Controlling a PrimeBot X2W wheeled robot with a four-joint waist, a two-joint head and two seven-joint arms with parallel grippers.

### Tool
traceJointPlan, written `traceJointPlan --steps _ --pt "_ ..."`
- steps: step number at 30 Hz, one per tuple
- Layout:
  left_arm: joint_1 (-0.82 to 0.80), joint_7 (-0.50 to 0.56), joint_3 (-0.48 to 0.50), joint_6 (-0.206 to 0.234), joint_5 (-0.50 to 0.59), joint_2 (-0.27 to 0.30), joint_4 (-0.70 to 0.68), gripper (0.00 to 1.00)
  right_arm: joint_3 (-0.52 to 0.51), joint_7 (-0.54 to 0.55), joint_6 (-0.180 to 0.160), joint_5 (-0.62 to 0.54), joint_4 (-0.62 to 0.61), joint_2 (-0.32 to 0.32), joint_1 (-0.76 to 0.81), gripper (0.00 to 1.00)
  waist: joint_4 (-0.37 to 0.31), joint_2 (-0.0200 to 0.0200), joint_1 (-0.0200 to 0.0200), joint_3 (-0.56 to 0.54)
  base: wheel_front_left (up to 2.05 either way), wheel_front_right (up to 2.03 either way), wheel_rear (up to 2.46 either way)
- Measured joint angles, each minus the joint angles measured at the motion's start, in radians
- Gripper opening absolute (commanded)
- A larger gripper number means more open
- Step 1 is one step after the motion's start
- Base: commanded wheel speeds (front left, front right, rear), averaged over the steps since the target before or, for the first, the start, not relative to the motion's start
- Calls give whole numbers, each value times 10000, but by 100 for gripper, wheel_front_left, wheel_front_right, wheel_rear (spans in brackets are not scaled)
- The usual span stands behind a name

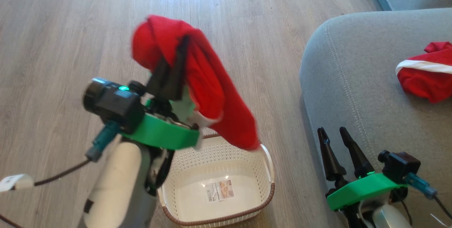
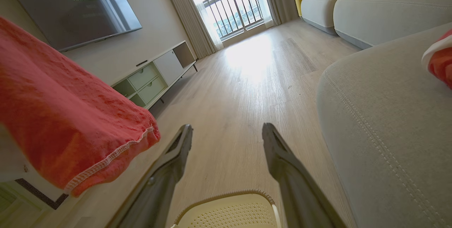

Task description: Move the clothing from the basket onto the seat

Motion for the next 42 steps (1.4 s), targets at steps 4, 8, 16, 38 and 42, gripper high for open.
traceJointPlan --steps 4,8,16,38,42 --pt "325 2 -579 -201 -4 6 92 0 52 0 0 0 -40 -4 106 100 17 0 0 -43 0 0 0" --pt "715 2 -1101 -385 -71 10 307 0 46 0 0 0 -59 -13 173 100 11 0 0 -90 0 0 0" --pt "908 2 -1383 -370 -219 17 328 0 42 0 0 0 -94 -15 174 100 7 0 0 -135 0 0 0" --pt "868 2 -1081 -594 -119 19 610 0 1902 54 0 138 -1620 -1220 128 100 -174 0 2 74 0 0 0" --pt "821 2 -1133 -738 -23 21 813 0 3043 153 0 -4 -2257 -1841 20 100 -180 0 2 119 0 0 0"
